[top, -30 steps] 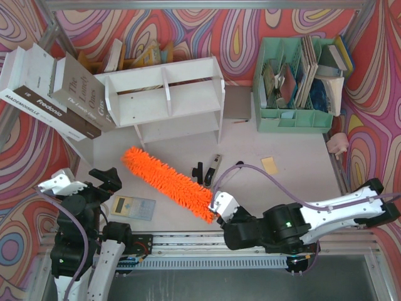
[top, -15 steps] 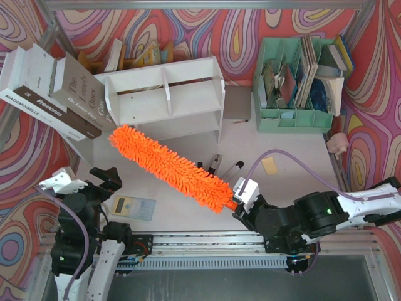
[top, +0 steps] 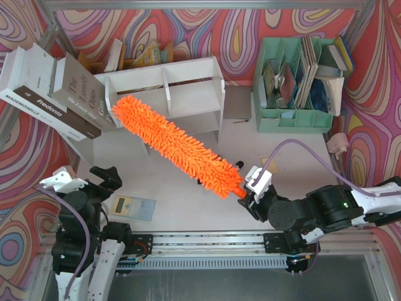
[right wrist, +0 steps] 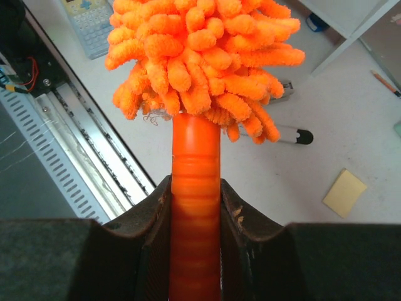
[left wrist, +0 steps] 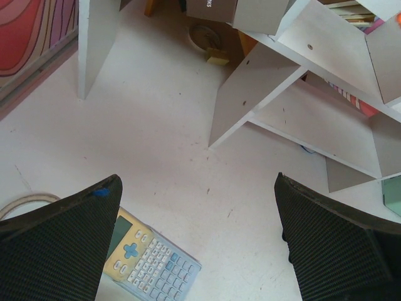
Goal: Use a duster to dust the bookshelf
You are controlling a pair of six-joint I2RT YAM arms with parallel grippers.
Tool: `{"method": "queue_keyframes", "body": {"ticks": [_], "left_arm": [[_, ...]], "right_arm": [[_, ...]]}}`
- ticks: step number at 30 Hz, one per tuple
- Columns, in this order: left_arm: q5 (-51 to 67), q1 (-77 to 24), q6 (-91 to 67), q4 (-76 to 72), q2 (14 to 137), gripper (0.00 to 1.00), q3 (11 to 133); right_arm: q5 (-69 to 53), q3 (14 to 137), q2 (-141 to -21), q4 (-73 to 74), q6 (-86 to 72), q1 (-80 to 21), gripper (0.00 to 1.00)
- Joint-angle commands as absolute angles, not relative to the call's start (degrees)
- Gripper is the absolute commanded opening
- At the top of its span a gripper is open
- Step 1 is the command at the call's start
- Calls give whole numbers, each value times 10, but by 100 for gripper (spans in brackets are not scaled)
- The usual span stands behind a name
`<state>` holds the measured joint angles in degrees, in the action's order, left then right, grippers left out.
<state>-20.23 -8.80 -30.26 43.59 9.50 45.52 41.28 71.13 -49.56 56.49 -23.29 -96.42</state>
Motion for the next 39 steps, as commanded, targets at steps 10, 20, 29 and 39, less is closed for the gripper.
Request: {"method": "queue_keyframes", "body": {"ticks": [10,20,29,39], "left_arm": [[-205,-79,-305,433,104,98,451],[-201,-79,-306,428,96,98,448],[-195,-80,-306,424,91,99,446],[-197,-83,-307,424,86,99,445]], "right_arm": [[594,768,-495,491,-158,-967,0],[747,768,-484,550,-266,-967,0],[779,705,-412,594,-386,-966,0],[755,676,-412,713,-567,-966,0]]}}
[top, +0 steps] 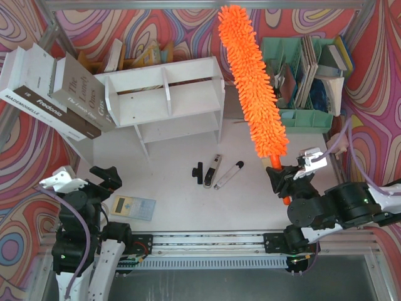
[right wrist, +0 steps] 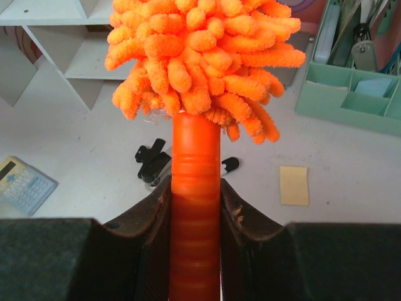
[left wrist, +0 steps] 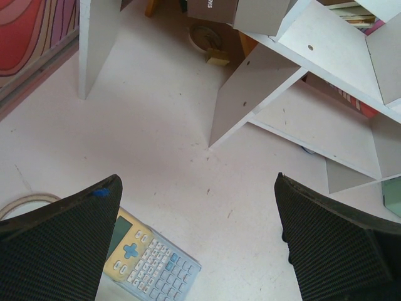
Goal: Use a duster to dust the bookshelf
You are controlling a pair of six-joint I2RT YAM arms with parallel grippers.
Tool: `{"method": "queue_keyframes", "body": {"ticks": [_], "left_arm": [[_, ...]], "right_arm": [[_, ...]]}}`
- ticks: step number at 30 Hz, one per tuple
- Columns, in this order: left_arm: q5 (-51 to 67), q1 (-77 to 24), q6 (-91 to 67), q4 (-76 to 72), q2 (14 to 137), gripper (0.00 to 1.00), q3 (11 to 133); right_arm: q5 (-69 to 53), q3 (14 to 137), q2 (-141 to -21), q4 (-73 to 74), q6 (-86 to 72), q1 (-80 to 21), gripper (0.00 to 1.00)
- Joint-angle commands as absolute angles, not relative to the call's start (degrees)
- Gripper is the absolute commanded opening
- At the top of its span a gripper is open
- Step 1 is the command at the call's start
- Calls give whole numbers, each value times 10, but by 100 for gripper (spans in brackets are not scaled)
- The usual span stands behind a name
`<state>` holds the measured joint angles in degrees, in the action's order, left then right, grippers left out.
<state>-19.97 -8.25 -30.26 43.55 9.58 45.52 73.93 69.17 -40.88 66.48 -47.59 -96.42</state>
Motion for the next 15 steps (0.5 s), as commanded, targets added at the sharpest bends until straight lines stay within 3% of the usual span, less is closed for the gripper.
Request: {"method": "queue_keyframes", "body": {"ticks": [1,10,13,15], "left_arm": [[-197,-83,-307,424,85,98,445],[-198,-85,-308,424,83,99,445],[-199,-85,-308,425,82,98,445],[-198,-85,-308,424,81,99,444]], "right_arm": [[751,673,-421,713,-576,-964,0],[807,731,-557,675,-554,-932,0],[798,735,-556,569,-417,-890,0],[756,706,-535,405,-247,-836,0]]}}
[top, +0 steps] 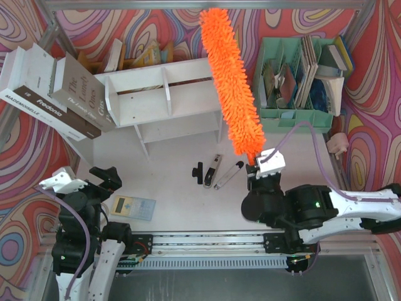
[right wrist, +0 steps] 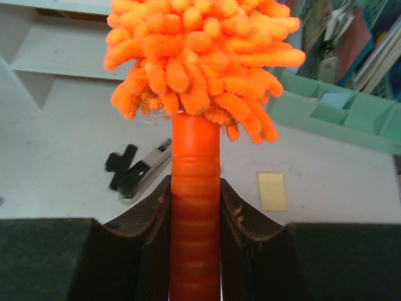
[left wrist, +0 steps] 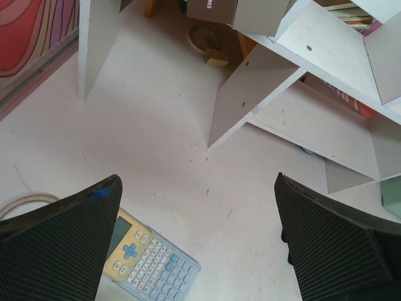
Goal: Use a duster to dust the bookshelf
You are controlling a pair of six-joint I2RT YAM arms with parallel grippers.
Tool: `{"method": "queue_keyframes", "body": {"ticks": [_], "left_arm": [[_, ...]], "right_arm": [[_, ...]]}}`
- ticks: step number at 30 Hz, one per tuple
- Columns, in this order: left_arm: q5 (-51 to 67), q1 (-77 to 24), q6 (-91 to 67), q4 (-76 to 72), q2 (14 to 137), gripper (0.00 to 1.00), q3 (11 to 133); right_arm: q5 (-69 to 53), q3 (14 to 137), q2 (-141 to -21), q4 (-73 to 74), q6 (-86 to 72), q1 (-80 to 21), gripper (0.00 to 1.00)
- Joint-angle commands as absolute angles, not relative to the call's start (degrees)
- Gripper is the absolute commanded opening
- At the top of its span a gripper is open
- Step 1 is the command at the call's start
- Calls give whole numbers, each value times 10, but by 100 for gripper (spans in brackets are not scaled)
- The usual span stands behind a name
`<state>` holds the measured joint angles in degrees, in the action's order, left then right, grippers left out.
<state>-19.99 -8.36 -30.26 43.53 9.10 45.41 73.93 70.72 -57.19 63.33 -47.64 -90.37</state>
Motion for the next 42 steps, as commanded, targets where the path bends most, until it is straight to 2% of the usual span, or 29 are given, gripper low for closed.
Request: {"method": "queue_keyframes", "body": {"ticks": [1,3,6,18,27,34,42], "left_arm": [[-198,-86,-308,423,82,98,444],[-197,-87,-308,424,81,99,443],[-200,-87,-308,425,77,98,444],[-202,-88,-308,424,76,99,443],[-203,-88,-308,423,76,99,442],[-203,-88,-308,424,76,99,441],[-202,-88,-308,423,79,99,441]], "right_arm": [[715,669,-519,313,-159,-803,0],[620,648,-511,245,-126,-734,0],[556,676,-553,288,-135,-648,0],[371,624,-557,290,-132,-500,0],[296,572,-544,292,-156,-471,0],[228,464,-521,271,-211,-471,0],[220,398,-514,248,-258,-471,0]]}}
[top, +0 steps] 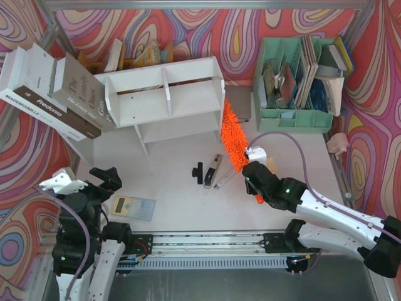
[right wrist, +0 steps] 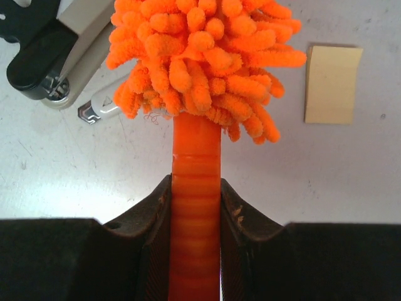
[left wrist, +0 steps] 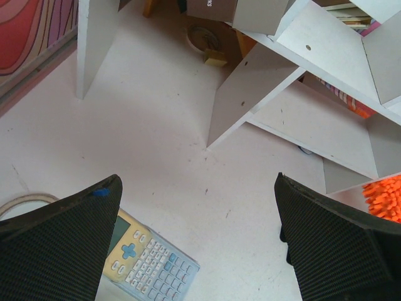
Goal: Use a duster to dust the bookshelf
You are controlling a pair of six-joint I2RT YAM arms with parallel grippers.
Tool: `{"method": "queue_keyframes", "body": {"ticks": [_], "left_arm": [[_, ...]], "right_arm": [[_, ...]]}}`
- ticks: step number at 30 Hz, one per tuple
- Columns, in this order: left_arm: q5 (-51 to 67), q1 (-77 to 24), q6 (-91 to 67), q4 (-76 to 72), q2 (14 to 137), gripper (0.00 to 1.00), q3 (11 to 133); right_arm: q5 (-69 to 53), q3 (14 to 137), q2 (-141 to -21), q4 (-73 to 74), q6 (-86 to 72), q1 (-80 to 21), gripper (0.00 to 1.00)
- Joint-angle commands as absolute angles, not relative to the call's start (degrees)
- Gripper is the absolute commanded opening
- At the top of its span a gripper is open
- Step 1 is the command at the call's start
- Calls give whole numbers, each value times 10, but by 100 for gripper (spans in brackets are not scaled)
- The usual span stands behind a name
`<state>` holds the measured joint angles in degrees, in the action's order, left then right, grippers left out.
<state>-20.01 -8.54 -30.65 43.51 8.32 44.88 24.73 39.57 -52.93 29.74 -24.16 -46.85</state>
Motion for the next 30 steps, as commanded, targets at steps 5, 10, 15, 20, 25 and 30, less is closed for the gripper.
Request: {"method": "queue_keyframes", "body": {"ticks": [5,10,15,20,25,30], "left_arm": [[-202,-88,-308,423,79,98,442],[-204,-88,-308,424,78,98,442],[-204,-88,-308,424,78,98,442],[-203,-88,-308,424,79,99,442],[-203,-88,-308,423,81,98,441],[-203,-88,-308,423,81,99,441]], "right_arm": [[235,463,-477,262,-217,-471,0],[234,529,-460,276,-191,-472,0],[231,525,-461,278,-198,-472,0],[205,448,-471,259,-235,-471,0],[196,392,-470,239,-264,-472,0],[227,440,-463,260,-236,-471,0]]}}
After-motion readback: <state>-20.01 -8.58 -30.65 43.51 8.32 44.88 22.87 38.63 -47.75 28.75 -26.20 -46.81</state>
